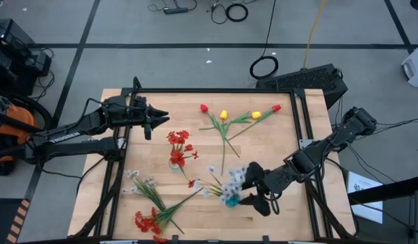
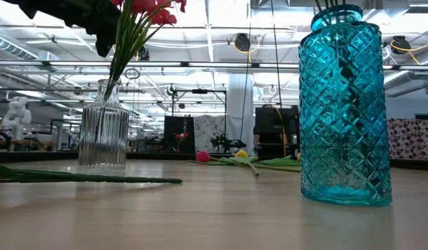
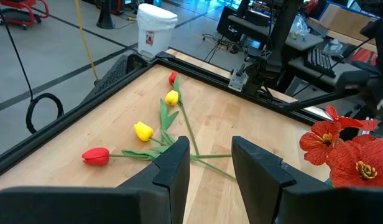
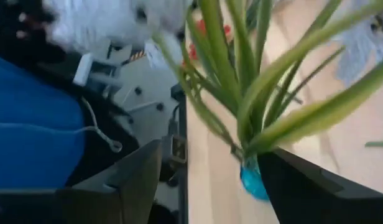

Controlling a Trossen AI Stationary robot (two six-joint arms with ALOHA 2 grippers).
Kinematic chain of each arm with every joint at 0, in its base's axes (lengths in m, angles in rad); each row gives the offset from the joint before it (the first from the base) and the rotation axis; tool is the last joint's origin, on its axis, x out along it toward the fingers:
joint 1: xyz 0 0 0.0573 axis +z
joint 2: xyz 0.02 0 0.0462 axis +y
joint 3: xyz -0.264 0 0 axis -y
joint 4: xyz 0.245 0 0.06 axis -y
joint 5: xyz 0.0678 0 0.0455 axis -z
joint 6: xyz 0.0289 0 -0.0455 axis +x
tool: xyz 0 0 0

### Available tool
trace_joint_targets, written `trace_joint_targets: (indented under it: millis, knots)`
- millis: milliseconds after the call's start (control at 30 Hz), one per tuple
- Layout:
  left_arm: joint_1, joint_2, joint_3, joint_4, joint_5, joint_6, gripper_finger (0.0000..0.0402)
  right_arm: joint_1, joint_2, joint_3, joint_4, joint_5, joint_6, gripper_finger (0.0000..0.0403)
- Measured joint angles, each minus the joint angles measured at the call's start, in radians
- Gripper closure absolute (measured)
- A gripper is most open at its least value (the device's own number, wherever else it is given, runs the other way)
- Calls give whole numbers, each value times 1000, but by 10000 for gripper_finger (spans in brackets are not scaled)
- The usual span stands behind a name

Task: Sort flowers into vase by color
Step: Put the top white flowers into the blue vase, then put the left yellow tulip into the blue vase

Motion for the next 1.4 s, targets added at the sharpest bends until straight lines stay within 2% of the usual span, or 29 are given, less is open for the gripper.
trace_joint_targets:
  millis: [200,633,767,900,1133,1200,1400]
  knots:
    - [0,0,0,0,0,0,276,-1,-2,0,-112,-5,17,151]
    - [0,0,0,0,0,0,276,1,-4,0,-495,16,275,209]
    - [0,0,0,0,0,0,276,-1,-4,0,-630,128,451,238]
    - [0,0,0,0,-12,0,276,-2,-4,0,-752,295,636,268]
    - [0,0,0,0,-83,0,276,-15,-4,0,-822,600,863,313]
    - [0,0,0,0,-107,0,276,-38,-4,0,-831,630,895,328]
    - [0,0,0,0,-133,50,276,-167,-4,0,-826,630,912,393]
